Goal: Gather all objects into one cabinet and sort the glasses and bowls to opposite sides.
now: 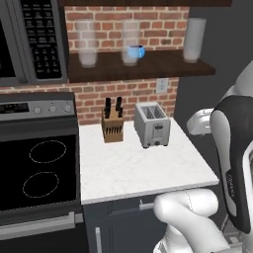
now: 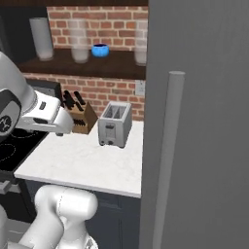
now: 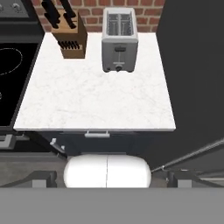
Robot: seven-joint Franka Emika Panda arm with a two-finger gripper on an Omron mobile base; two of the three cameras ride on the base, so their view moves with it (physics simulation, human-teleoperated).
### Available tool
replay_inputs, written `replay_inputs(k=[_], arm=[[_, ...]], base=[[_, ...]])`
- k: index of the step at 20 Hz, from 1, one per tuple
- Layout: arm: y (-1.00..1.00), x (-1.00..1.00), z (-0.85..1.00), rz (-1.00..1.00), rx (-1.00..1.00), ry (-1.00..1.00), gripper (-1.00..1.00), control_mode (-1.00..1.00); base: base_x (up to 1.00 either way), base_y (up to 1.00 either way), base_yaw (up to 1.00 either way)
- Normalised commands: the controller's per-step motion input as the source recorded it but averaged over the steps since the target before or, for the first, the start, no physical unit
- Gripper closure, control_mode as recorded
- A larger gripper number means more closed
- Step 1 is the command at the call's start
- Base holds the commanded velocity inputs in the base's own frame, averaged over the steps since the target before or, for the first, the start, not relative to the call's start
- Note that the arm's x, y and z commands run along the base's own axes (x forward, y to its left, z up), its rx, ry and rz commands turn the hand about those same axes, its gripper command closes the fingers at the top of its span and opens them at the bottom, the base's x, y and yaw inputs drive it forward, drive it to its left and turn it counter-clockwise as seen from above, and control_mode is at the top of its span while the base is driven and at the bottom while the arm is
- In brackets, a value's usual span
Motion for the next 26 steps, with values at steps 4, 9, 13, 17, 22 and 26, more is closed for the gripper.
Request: replay_inputs(k=[4, 9, 13, 17, 22, 26], arm=[[0.00, 0.00, 0.00, 0.00, 0.00, 0.00, -1.00, 1.00], [0.00, 0.00, 0.00, 0.00, 0.00, 0.00, -1.00, 1.00], [0.00, 0.02, 0.00, 0.00, 0.00, 0.00, -1.00, -1.00], [-0.04, 0.00, 0.03, 0.00, 0.00, -0.04, -1.00, -1.00], [-0.02, -0.02, 0.39, 0.00, 0.00, -0.26, -1.00, -1.00], [-0.01, 0.00, 0.44, 0.00, 0.00, -0.32, -1.00, -1.00]], base=[[0.48, 0.00, 0.16], [0.31, 0.00, 0.06], [0.04, 0.00, 0.00], [0.00, 0.00, 0.00], [0.00, 0.00, 0.00], [0.00, 0.00, 0.00]])
